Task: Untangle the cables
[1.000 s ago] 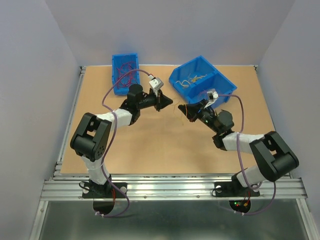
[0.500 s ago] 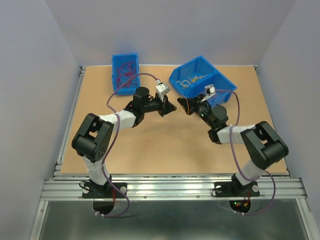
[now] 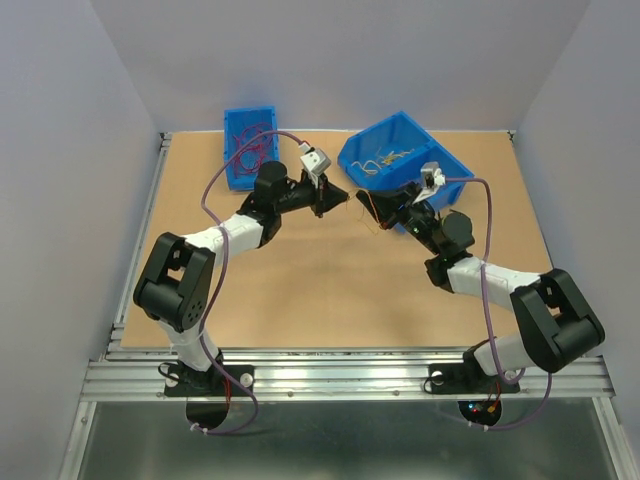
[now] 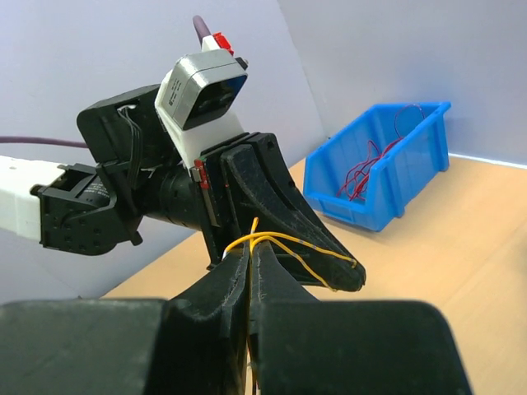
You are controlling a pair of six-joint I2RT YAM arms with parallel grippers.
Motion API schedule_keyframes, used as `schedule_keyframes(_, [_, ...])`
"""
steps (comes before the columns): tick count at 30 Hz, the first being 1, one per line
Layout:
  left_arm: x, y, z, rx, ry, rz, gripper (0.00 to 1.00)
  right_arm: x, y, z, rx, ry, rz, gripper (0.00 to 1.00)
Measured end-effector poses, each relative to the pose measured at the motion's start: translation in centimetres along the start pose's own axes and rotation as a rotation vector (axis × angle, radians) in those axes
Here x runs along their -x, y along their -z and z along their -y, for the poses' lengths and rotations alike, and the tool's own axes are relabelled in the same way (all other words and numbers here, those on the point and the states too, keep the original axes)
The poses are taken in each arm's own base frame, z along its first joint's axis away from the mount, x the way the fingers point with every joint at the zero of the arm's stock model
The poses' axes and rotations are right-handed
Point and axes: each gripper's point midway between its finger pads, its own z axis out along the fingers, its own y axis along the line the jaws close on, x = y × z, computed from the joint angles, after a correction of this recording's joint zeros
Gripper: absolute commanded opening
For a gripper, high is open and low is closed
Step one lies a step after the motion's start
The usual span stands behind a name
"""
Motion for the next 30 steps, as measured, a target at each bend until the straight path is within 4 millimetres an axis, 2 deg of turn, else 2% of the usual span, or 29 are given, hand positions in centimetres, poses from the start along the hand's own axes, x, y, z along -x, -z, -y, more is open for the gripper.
schedule_keyframes(8, [-0.6,-0.2,1.0,-0.024,0.020,-0.025,0.00,0.4,-0.9,0.7,-0.022,0.026,0.011,0.01])
schedule_keyframes(17, [0.4,-0.5,3.6,-0.032,-0.011,-0.032,0.00,1.9,-2.9,3.0,-0.091,0.120,0.074,0.01])
schedule_keyframes(20, [1.5,-0.1,3.8,-0.003,-0.029,-0.020,0.00,2.1,-4.3,4.2,-0.111,0.159,0.088,0.01])
schedule_keyframes(25, [4.3,1.4,3.3,0.073,-0.101,0.035,0.00,2.0,-7.2,6.1,-0.147,0.196,0.049,0.00])
schedule_keyframes(27, [5.3,2.0,3.2,0.095,-0.125,0.056,0.00,1.5,-8.1,6.7,-0.161,0.200,0.011,0.01])
schedule_keyframes(30, [5.7,2.7,3.5,0.111,-0.142,0.057,0.00,0.4,-8.9,7.5,-0.181,0.201,-0.053,0.01])
